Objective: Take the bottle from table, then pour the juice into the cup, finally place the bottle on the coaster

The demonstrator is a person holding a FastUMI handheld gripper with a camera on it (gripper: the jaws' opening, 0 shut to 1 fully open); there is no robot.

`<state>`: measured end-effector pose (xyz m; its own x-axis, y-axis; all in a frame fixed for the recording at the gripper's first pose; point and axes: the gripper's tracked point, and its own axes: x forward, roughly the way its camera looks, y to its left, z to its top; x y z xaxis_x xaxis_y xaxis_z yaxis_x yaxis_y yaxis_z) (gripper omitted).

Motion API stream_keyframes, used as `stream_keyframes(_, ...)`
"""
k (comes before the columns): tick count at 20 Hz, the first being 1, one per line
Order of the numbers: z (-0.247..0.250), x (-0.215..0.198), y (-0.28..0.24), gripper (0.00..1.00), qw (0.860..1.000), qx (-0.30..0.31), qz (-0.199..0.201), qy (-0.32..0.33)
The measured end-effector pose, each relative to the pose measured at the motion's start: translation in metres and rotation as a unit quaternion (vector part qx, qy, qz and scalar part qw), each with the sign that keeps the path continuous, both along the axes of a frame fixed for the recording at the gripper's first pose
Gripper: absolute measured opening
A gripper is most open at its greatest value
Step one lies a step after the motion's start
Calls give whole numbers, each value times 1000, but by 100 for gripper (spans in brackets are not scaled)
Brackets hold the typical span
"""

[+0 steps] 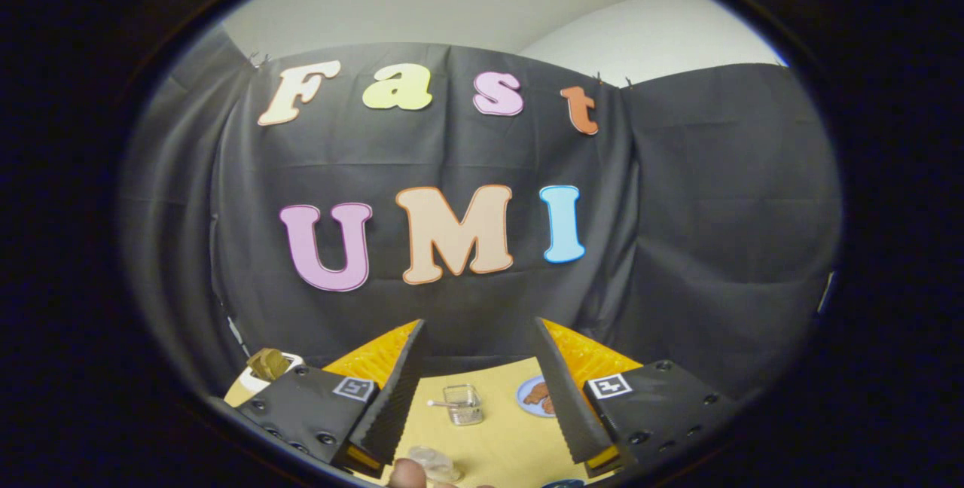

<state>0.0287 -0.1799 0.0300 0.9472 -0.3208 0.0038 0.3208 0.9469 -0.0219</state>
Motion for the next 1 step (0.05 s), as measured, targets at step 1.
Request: stream_keyframes(1,2,1,-5,88,1000,-2,2,-3)
